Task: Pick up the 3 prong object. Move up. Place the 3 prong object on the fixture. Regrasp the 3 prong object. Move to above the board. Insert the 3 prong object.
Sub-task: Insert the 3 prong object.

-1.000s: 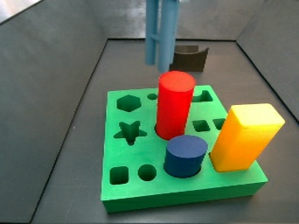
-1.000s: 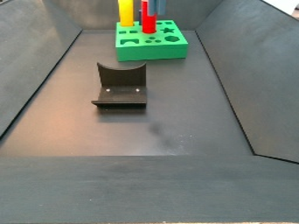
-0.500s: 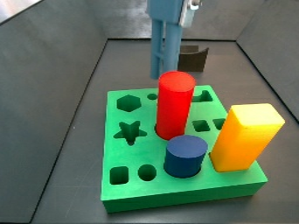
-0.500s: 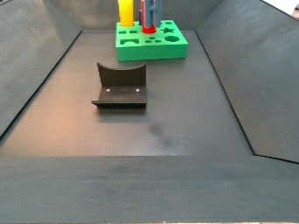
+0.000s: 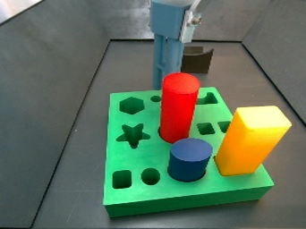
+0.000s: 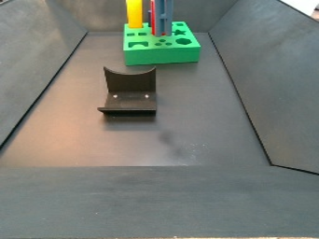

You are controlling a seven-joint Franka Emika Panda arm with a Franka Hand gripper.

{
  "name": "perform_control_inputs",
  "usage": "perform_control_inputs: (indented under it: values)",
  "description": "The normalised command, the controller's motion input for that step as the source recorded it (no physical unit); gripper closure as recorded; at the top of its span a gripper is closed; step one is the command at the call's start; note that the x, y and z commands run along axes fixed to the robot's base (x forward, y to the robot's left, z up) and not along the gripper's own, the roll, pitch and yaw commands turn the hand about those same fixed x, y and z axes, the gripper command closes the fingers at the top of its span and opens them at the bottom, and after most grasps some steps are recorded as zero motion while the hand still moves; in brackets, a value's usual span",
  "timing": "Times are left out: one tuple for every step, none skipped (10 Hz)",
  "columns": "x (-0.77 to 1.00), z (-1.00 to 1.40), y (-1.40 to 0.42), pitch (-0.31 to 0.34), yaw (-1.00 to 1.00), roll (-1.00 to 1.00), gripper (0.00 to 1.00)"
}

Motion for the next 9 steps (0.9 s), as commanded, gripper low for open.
perform_control_inputs:
  values:
    - [0.07, -0.15, 0.0, 0.0, 0.0, 0.0, 1.0]
    - [0.12, -0.25, 0.0, 0.0, 0.0, 0.0, 1.0]
    - [0.07, -0.23, 0.0, -0.003, 0.0, 0.0, 1.0]
    - [0.1, -0.22, 0.0, -0.007, 0.05, 0.0, 1.0]
    - [0.05, -0.19, 0.0, -0.02, 0.09, -0.01, 1.0]
    - [0.0, -0.16, 0.0, -0.004, 0.07, -0.01, 1.0]
    - [0.0, -0.03, 0.03, 0.0, 0.02, -0.04, 1.0]
    - [0.0, -0.13, 0.0, 0.0, 0.05, 0.0, 1.0]
    - [0.07, -0.15, 0.0, 0.0, 0.09, -0.01, 1.0]
